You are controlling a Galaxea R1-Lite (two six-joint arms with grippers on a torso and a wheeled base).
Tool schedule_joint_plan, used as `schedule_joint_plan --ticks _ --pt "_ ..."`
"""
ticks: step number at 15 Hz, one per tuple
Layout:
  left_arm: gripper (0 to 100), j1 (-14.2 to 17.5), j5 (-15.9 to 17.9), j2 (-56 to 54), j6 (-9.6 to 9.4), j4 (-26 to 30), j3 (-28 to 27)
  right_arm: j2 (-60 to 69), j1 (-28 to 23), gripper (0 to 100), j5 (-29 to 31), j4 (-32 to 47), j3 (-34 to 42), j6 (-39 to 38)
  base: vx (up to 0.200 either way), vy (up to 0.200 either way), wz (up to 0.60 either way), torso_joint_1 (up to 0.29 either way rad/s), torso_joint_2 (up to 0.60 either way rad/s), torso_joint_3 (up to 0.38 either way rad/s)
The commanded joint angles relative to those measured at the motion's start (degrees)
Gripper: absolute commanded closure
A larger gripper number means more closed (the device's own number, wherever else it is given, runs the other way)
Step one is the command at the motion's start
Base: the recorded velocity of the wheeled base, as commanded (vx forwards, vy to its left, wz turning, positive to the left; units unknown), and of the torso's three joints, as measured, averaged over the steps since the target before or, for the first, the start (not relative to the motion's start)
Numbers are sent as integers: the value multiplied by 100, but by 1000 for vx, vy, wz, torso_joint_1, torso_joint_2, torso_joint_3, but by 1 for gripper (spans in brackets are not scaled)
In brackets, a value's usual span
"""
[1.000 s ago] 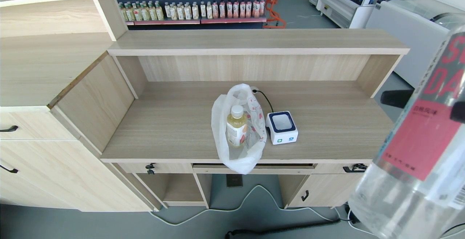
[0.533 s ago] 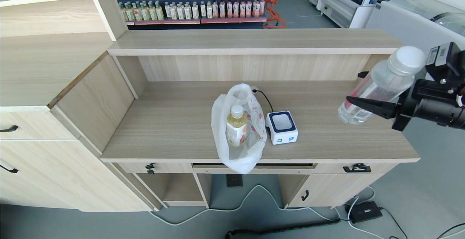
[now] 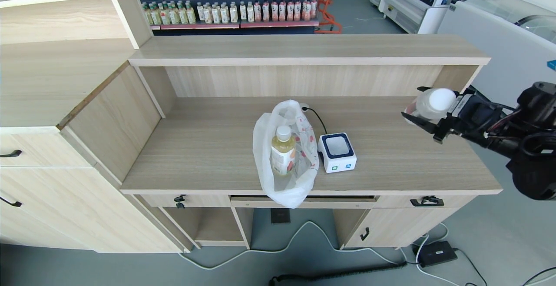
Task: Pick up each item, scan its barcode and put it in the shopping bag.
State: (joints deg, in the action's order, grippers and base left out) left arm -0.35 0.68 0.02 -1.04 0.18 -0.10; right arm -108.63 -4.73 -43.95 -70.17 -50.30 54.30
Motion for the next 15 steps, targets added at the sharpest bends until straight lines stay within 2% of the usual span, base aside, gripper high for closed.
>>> schedule_joint_plan --ticks 1,5,9,15 --pt "0 0 2 -2 -2 -1 1 -800 16 100 -53 -120 -437 195 0 0 0 0 0 0" --pt "0 0 2 -2 -11 -1 1 -1415 201 100 -914 -498 -938 169 0 0 0 0 0 0" --pt "0 0 2 -2 -2 -1 1 -1837 253 100 -1055 -568 -1070 160 0 0 0 0 0 0" --pt "0 0 2 -2 -2 -1 1 -2312 552 100 -1169 -709 -1834 -51 0 0 0 0 0 0"
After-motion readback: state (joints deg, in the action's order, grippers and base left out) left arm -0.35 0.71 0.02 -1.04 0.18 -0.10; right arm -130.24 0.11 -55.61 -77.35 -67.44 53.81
